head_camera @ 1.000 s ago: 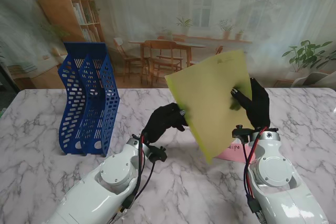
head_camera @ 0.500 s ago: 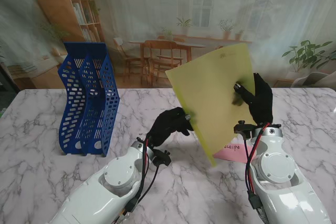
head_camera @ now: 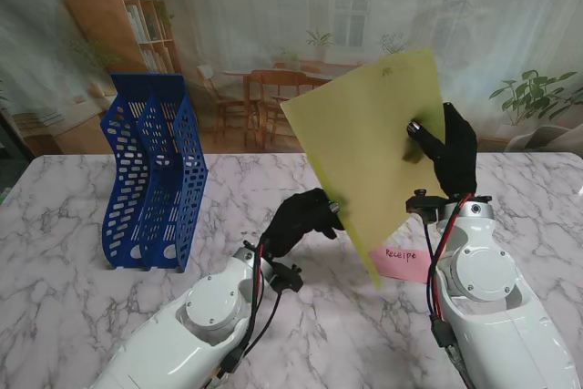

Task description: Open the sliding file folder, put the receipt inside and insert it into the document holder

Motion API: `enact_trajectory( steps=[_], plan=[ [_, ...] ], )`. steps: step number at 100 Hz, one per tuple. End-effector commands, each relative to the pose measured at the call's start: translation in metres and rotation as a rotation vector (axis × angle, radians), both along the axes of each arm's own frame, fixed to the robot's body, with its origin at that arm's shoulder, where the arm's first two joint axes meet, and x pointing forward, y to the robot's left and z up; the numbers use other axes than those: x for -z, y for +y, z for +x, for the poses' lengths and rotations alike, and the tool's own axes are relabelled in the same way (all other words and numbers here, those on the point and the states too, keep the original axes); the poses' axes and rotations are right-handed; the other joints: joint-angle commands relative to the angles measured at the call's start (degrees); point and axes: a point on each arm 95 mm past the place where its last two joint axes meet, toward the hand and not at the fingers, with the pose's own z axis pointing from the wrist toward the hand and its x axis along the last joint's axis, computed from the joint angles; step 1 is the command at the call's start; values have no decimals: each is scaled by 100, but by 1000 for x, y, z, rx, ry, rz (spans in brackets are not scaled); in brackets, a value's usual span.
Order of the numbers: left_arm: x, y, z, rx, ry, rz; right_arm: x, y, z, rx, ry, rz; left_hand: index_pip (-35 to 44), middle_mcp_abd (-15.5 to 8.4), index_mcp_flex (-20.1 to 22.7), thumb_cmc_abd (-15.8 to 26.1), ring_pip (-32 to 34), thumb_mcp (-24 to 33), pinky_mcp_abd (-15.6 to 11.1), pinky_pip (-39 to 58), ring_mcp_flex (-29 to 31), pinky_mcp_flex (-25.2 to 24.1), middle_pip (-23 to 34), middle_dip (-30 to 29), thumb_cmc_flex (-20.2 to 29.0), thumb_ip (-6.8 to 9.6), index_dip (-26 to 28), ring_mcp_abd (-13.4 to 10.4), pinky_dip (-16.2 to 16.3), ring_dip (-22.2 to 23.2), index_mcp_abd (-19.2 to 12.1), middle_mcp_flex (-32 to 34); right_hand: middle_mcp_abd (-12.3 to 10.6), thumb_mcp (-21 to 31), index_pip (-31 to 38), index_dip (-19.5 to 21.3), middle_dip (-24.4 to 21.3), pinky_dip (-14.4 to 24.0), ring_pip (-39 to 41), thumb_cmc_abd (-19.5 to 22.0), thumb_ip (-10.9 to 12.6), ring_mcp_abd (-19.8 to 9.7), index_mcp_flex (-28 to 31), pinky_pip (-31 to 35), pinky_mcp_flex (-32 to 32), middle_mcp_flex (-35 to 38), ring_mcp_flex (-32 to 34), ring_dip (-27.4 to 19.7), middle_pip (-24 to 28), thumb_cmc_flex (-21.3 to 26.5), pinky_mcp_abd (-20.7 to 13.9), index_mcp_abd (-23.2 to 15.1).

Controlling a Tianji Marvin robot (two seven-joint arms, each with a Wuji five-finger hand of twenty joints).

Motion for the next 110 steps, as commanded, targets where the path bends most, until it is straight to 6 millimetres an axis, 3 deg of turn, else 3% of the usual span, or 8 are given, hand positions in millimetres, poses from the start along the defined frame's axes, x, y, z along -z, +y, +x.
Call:
enact_trajectory(
  steps=[1, 69, 110],
  plan=[
    [3, -5, -4, 31, 6, 2, -9, 4, 1, -10, -20, 12, 520, -152, 466, 120, 189, 374, -276, 298, 76, 80, 273, 22, 423, 138, 46, 90, 37, 59, -457, 213, -55, 452, 429, 203, 109, 4, 906, 333, 178, -327, 225, 122, 224, 150, 424, 148, 168, 418, -106, -597],
    [7, -8, -9, 55, 14, 7, -20, 2, -3, -2, -46, 5, 492, -142, 457, 129, 184, 393, -254, 303, 52, 68, 263, 8, 423, 137, 34, 112, 38, 55, -425, 195, -74, 425, 412, 211, 114, 1, 908, 348, 178, -340, 231, 109, 251, 157, 419, 155, 152, 413, -114, -609],
    [-28, 4, 6, -15, -37, -10, 4, -14, -15, 59, 21, -74, 550, -65, 391, 151, 301, 473, -254, 410, 90, 62, 437, 29, 423, 105, 144, 173, 110, 136, -390, 172, -47, 333, 385, 136, -82, -56, 463, 419, 169, -207, 92, -124, 102, 87, 392, -6, 6, 444, -61, -476]
  ],
)
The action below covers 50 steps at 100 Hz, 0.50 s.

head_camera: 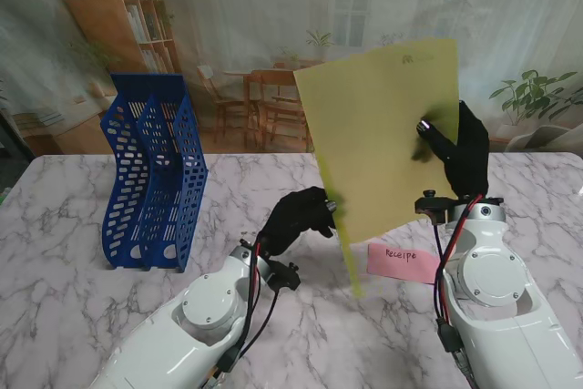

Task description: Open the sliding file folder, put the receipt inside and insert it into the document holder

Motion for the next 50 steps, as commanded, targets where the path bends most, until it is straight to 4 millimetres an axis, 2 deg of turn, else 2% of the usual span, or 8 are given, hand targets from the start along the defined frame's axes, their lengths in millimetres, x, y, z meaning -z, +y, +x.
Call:
enact_trajectory(
  steps=[1, 9, 13, 23, 31, 50],
  plan=[
    [-22, -1, 6, 3, -41, -18, 12, -3, -5, 12, 44, -25, 530, -137, 331, 262, 181, 416, -336, 269, 103, 94, 185, 27, 408, 110, 199, 62, 111, 52, -401, 179, -50, 340, 380, 118, -70, -58, 520, 405, 170, -197, 199, -70, 33, 74, 343, 201, 1, 444, -67, -471],
    [-31, 2, 9, -7, -51, -16, 15, -7, -9, 29, 72, -59, 592, -95, 327, 248, 244, 421, -314, 322, 142, 120, 248, 53, 408, 109, 267, 94, 133, 92, -391, 205, -113, 201, 325, -46, -178, -82, 233, 441, 174, -182, 100, -183, -46, 40, 339, 115, -85, 438, -82, -440],
    [-35, 4, 11, -10, -54, -14, 17, -8, -11, 35, 90, -80, 640, -11, 315, 227, 385, 479, -275, 417, 191, 172, 372, 112, 408, 111, 341, 187, 168, 193, -336, 232, -161, 134, 300, -110, -213, -103, 111, 480, 178, -182, 64, -243, -70, 23, 331, 81, -122, 424, -59, -457],
    [-44, 7, 13, -18, -56, -8, 23, -9, -17, 36, 136, -109, 711, 118, 315, 193, 608, 561, -185, 625, 311, 316, 565, 261, 408, 98, 470, 317, 231, 405, -262, 279, -218, -28, 164, -345, -297, -219, -200, 590, 199, -130, -35, -437, -71, -31, 325, -14, -226, 414, 265, -402],
    [-48, 9, 15, -25, -55, 1, 27, -8, -21, 33, 169, -113, 737, 213, 331, 150, 715, 621, -107, 771, 423, 438, 656, 341, 407, 101, 537, 398, 271, 511, -180, 358, -186, -99, 136, -427, -325, -281, -315, 668, 212, -76, -64, -486, -49, -77, 321, -47, -259, 430, 529, -364],
    [-51, 16, 20, -31, -40, 32, 37, -8, -30, 26, 230, -119, 738, 339, 380, 88, 922, 678, -5, 1066, 640, 671, 776, 463, 408, 93, 606, 519, 330, 688, -80, 498, -90, -139, 104, -487, -337, -321, -247, 720, 221, -18, -77, -424, 78, -72, 343, -13, -218, 452, 547, -261]
  ],
)
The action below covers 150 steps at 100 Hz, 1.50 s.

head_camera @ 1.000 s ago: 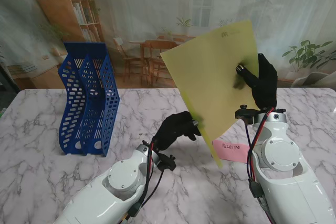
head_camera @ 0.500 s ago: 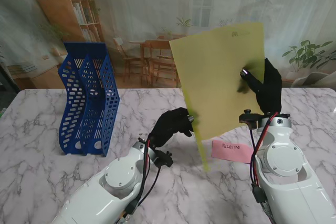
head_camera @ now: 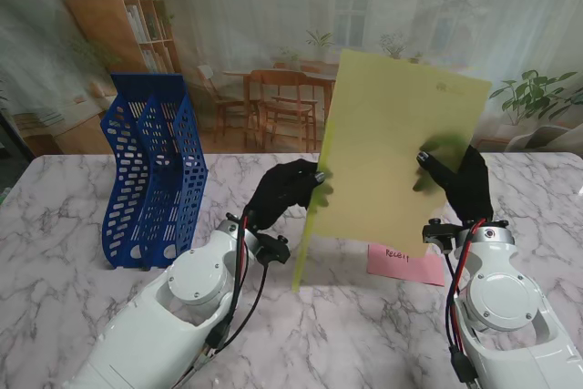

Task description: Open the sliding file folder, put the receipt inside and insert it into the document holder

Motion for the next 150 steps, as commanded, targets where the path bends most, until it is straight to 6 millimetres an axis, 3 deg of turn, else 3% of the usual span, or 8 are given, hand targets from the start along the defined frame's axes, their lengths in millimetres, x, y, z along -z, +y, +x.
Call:
enact_trajectory(
  steps=[1, 28, 51, 63, 72, 93, 118, 150],
  plan=[
    [-7, -1, 2, 21, -8, 4, 11, 2, -5, -11, 44, 4, 558, 56, 383, 87, 265, 606, -212, 265, 248, 262, 152, 92, 411, 94, 105, 405, 100, 95, -562, 255, -19, 162, 115, -118, -50, -68, 170, 369, 224, 47, 107, 34, 142, -66, 323, 112, -69, 451, 133, -249],
    [11, 6, -2, 39, 66, 26, 32, 0, -12, -12, 124, -1, 565, 172, 390, 47, 460, 683, -99, 555, 431, 460, 308, 239, 411, 101, 164, 541, 134, 205, -462, 344, 27, 55, -75, -358, -218, -157, 46, 472, 226, 105, 20, 10, 70, -110, 280, 36, -200, 447, 106, -103],
    [31, 6, -6, -2, 141, 38, 50, -6, -19, -77, 191, 5, 678, 348, 295, 33, 711, 854, 111, 889, 835, 1018, 636, 490, 411, 72, 272, 697, 85, 211, -223, 330, 149, -691, -1099, -1383, -562, -276, -737, 576, 356, 201, -566, -386, -636, -926, -235, -79, -607, 105, 325, 414],
    [37, 6, -5, -17, 162, 36, 56, -9, -25, -118, 226, 23, 733, 362, 284, 30, 759, 857, 113, 947, 925, 1137, 710, 536, 411, 63, 273, 692, 19, 175, -211, 341, 203, -608, -1956, -1251, -738, -243, -947, 733, 554, 274, -733, -601, -959, -1395, -601, -58, -739, -90, 438, 509],
    [40, 5, -4, -21, 170, 40, 59, -11, -30, -146, 242, 29, 755, 361, 277, 32, 765, 861, 102, 959, 930, 1143, 720, 546, 410, 63, 269, 681, -20, 152, -212, 329, 198, -546, -2400, -1058, -861, -220, -1053, 789, 917, 302, -812, -753, -1168, -1621, -839, -108, -865, -264, 525, 525],
    [43, 6, -1, -46, 186, 39, 65, -16, -40, -190, 238, 1, 782, 366, 254, 48, 767, 875, 127, 974, 942, 1160, 723, 556, 411, 55, 253, 689, -84, 113, -226, 306, 39, -495, -2636, -992, -966, -234, -1293, 719, 946, 208, -1145, -1018, -1641, -2094, -1305, -211, -1068, -243, 624, 475],
    [42, 3, 4, -54, 202, 24, 72, -22, -53, -260, 240, -24, 819, 356, 239, 53, 767, 860, 138, 979, 936, 1145, 725, 563, 411, 45, 237, 678, -140, 82, -257, 302, -61, 334, -2927, -1242, -1109, -130, -1539, 521, 972, 128, -1768, -1325, -1976, -2586, -1707, -333, -1203, -52, 508, 409],
    [40, 2, 7, -69, 194, 25, 74, -26, -68, -376, 262, -65, 854, 335, 207, 62, 763, 853, 121, 975, 911, 1107, 722, 571, 411, 45, 229, 667, -191, 58, -271, 277, -172, 1715, -2950, -1820, -1291, -53, -1864, 70, 1394, -7, -2741, -1720, -2433, -3260, -2207, -474, -1345, 282, 268, 316]
  ],
)
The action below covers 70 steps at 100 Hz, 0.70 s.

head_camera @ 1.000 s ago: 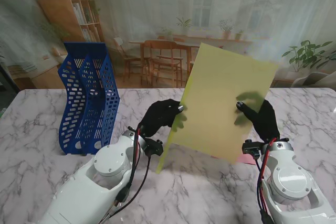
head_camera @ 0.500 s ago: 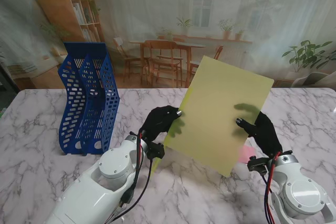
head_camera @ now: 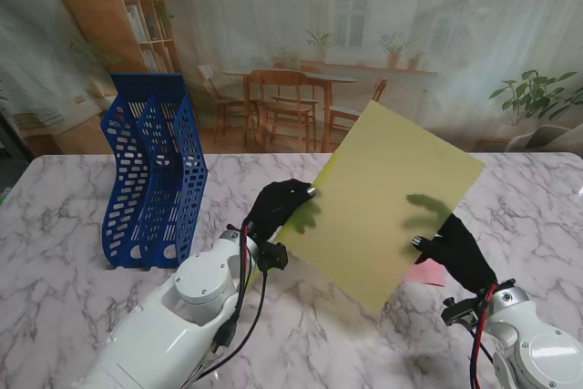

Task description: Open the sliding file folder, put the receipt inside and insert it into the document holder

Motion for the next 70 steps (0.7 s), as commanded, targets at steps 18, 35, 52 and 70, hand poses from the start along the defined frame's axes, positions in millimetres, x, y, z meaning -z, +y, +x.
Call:
enact_trajectory(
  steps=[18, 35, 52, 70],
  plan=[
    [-3, -5, 0, -1, 0, -11, 8, 0, -7, -96, 41, -44, 690, 47, 212, 64, 193, 604, -259, 331, 217, 364, 172, 75, 418, 45, 107, 462, -196, -25, -613, 148, -422, 643, -443, -591, -215, 105, -570, -410, 368, -343, -775, -327, -546, -626, -601, -191, -344, 215, -660, -496],
    [-4, -8, 0, -9, -3, -20, 15, -3, -7, -149, 65, -89, 723, 65, 202, 64, 197, 614, -275, 331, 291, 465, 208, 104, 418, 37, 120, 423, -239, -47, -608, 159, -716, 619, -2642, -315, -352, 269, -685, -689, 420, -494, -480, -444, -680, -905, -848, -286, -492, 135, -1201, -641],
    [-7, -10, 0, -19, -1, -38, 20, -3, -7, -169, 56, -180, 748, 81, 198, 60, 202, 635, -283, 349, 356, 536, 249, 135, 418, 27, 121, 407, -282, -71, -600, 177, -915, 1161, -3402, -884, -369, 135, -582, -997, 336, -616, -340, -279, -535, -1016, -784, -324, -529, 310, -1615, -957],
    [-9, -11, 0, -20, -2, -48, 22, 1, -6, -175, 61, -219, 754, 83, 194, 61, 201, 633, -275, 357, 360, 535, 246, 139, 418, 22, 112, 409, -311, -81, -597, 179, -913, 1198, -3386, -1018, -386, 104, -503, -1111, 201, -645, -323, -186, -406, -1013, -660, -314, -564, 528, -1709, -1332]
  ],
)
